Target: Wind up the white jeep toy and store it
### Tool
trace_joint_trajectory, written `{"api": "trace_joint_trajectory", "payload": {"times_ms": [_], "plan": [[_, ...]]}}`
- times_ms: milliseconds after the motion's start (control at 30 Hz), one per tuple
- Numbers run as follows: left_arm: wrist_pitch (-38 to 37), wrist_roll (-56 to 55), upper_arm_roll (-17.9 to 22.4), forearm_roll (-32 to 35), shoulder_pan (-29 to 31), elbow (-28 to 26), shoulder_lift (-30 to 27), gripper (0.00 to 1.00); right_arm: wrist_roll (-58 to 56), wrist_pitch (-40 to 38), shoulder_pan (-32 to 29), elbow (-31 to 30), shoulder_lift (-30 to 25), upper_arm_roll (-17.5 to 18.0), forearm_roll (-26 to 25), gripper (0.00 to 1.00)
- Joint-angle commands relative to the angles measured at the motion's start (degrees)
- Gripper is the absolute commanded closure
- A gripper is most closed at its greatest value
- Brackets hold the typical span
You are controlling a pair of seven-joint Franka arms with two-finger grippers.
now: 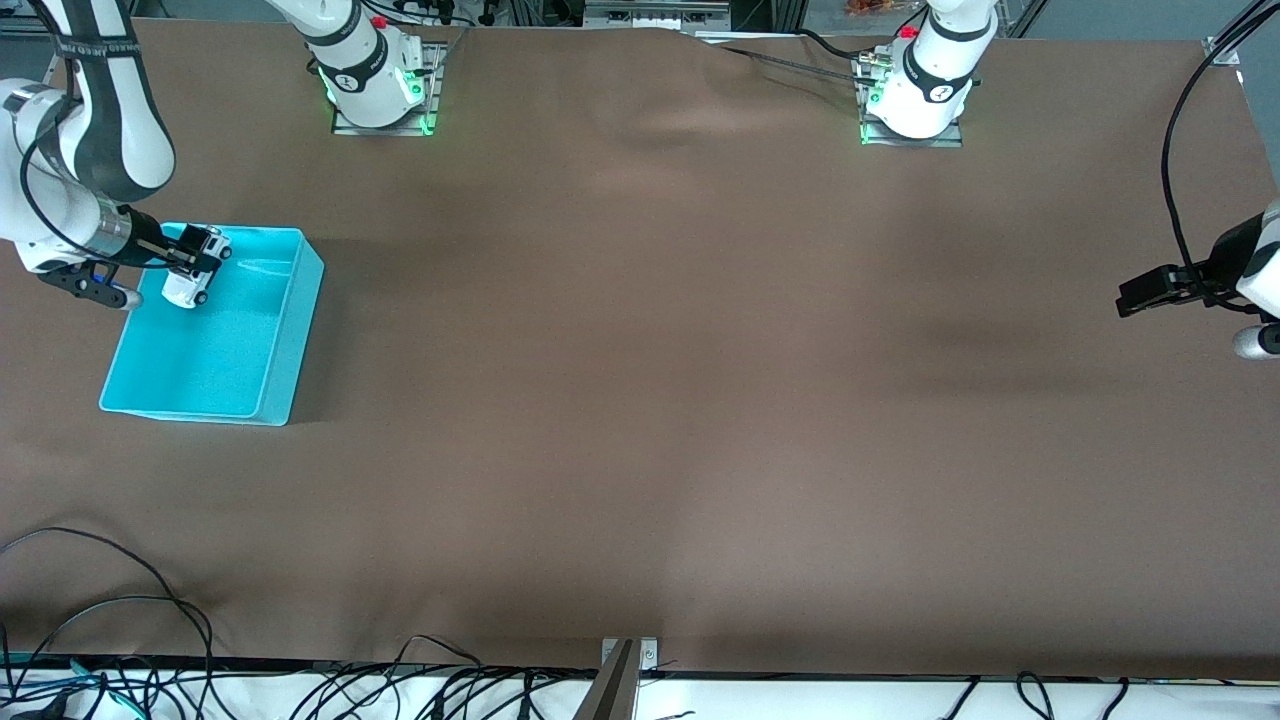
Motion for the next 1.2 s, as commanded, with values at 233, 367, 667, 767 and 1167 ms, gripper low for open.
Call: {"api": "trace_joint_trajectory", "payload": {"times_ms": [233, 367, 667, 767, 1167], "plan": [[-1.14, 0.68, -0.19, -1.29, 0.35, 0.57, -0.36, 0.00, -4.36, 6.49, -1.91, -0.03, 6.79, -1.07, -0.80, 1.00], [-1.14, 0.68, -0.19, -1.29, 0.35, 0.57, -0.36, 0.00, -4.36, 7.28, -1.91, -0.03, 8.46, -1.07, -0.71, 1.00], [-1.14, 0.68, -0.28, -1.29, 0.35, 0.66, -0.45, 0.00, -4.36, 12.11, -1.91, -0.21, 13.38, -0.98, -0.45, 1.00], [-1.14, 0.68, -0.28, -1.29, 0.35, 0.75, -0.54, 0.00, -3.93, 13.35, -1.91, -0.12, 14.70, -0.98, -0.19, 0.95], [-1.14, 1.29, -0.19, -1.29, 0.70, 1.28, -0.63, 0.00, -3.48, 11.60, -1.82, -0.21, 13.65, -0.81, -0.01, 0.00]]}}
